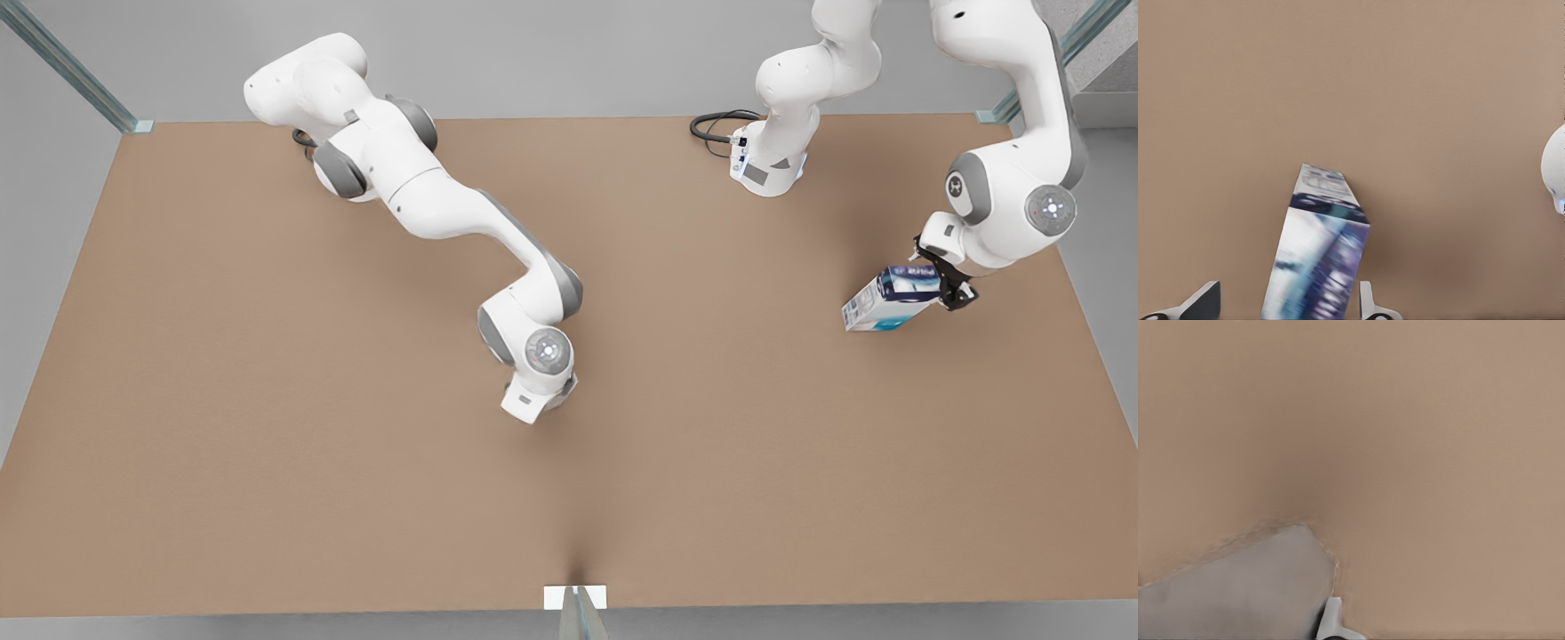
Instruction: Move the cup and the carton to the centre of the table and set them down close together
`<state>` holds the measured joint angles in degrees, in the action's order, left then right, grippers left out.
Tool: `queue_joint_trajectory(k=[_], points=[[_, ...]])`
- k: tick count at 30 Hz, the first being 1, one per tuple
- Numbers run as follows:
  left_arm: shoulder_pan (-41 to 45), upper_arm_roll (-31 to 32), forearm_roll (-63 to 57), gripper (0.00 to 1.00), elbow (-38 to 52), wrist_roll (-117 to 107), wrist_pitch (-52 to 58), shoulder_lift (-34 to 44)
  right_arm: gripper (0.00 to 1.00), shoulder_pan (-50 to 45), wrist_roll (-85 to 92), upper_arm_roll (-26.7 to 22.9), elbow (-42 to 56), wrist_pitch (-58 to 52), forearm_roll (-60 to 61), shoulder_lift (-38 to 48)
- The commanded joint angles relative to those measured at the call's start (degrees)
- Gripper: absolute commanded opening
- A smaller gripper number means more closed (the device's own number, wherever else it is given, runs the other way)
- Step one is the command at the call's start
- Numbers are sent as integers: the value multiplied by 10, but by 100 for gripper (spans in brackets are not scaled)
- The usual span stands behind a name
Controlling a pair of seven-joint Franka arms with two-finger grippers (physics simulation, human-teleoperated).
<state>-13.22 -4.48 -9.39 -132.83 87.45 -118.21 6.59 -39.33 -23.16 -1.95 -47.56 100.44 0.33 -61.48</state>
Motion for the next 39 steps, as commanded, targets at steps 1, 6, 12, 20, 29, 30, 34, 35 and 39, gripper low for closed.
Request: queue_joint_trajectory(k=[1,6,12,20,29,30,34,35,39], points=[[2,0,-9,100,-1,0,0,0,21,0,-1,0,0,-2,-4,-1],[2,0,-9,100,-2,-1,-1,-18,21,-11,-2,-1,11,19,36,-27],[2,0,-16,100,-4,-1,2,-37,21,-16,-17,-1,14,43,81,-40],[2,0,-33,100,-11,-4,9,-49,60,-20,-27,-2,13,70,99,-44],[2,0,-39,100,-10,-11,4,-75,100,-20,-29,-2,13,69,98,-43],[2,0,-40,100,-10,-11,3,-80,100,-20,-29,-1,13,69,98,-43],[2,0,-40,100,-9,-12,2,-83,100,-22,-30,1,13,70,100,-43],[2,-1,-40,100,-9,-12,2,-83,100,-22,-30,1,13,65,103,-43],[2,-1,-40,86,-8,-16,3,-82,100,-20,-29,1,32,21,112,-40]])
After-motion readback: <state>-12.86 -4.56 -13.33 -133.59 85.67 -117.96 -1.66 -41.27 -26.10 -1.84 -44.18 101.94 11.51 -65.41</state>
